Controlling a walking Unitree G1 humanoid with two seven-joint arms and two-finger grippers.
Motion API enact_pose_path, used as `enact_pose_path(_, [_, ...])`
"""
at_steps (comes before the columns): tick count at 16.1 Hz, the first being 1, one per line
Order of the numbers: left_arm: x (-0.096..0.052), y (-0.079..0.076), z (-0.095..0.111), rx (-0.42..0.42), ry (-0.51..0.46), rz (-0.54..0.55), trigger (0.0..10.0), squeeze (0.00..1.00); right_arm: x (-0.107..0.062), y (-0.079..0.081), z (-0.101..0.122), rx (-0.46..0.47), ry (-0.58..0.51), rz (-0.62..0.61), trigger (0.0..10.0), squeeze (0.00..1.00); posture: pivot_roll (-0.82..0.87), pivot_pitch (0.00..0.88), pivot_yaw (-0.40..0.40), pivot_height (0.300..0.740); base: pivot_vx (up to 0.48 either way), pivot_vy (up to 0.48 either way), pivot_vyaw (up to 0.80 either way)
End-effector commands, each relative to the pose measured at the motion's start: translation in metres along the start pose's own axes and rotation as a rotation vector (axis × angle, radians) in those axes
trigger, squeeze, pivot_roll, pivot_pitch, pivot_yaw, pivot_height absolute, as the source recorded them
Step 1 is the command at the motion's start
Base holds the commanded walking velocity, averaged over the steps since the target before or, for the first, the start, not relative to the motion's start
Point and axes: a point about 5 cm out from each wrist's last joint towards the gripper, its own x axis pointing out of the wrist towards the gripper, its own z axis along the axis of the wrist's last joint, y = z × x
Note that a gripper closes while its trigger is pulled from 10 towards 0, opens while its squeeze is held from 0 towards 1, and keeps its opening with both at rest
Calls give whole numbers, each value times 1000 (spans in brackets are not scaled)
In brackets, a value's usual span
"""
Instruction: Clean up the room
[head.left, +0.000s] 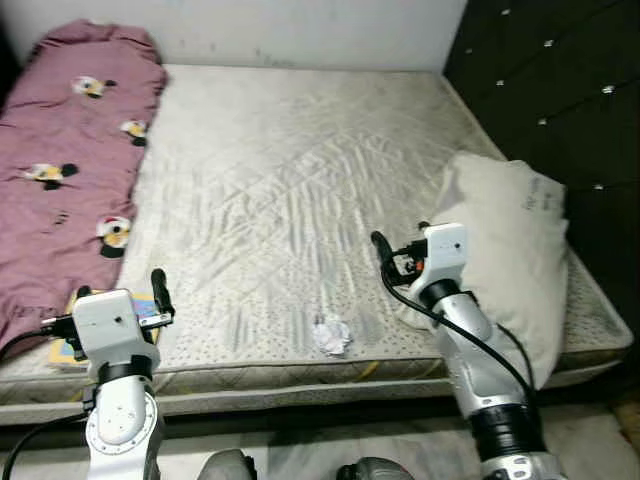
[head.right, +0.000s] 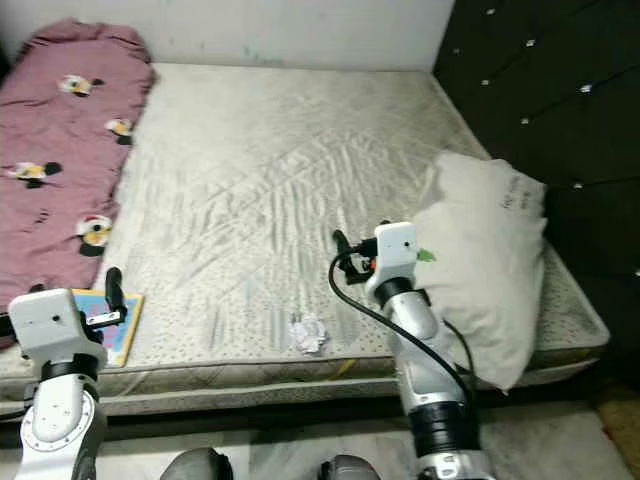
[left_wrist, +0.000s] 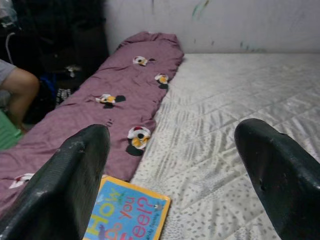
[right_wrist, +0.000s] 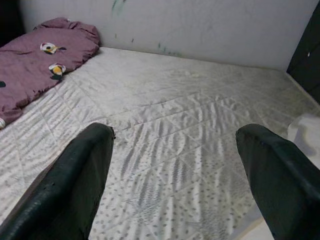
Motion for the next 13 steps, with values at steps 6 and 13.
enact_pose_path(6, [2, 2, 2, 9, -1, 2, 10000, 0, 0, -11, 6, 26, -24, -79, 10000, 0, 55, 77, -56, 740, 0, 0, 461])
enact_pose_path(13, [1, 5, 2, 44, -2, 24, 10000, 0, -5, -8, 2, 47, -9, -66, 10000, 0, 53, 90, -52, 691, 0, 0, 0])
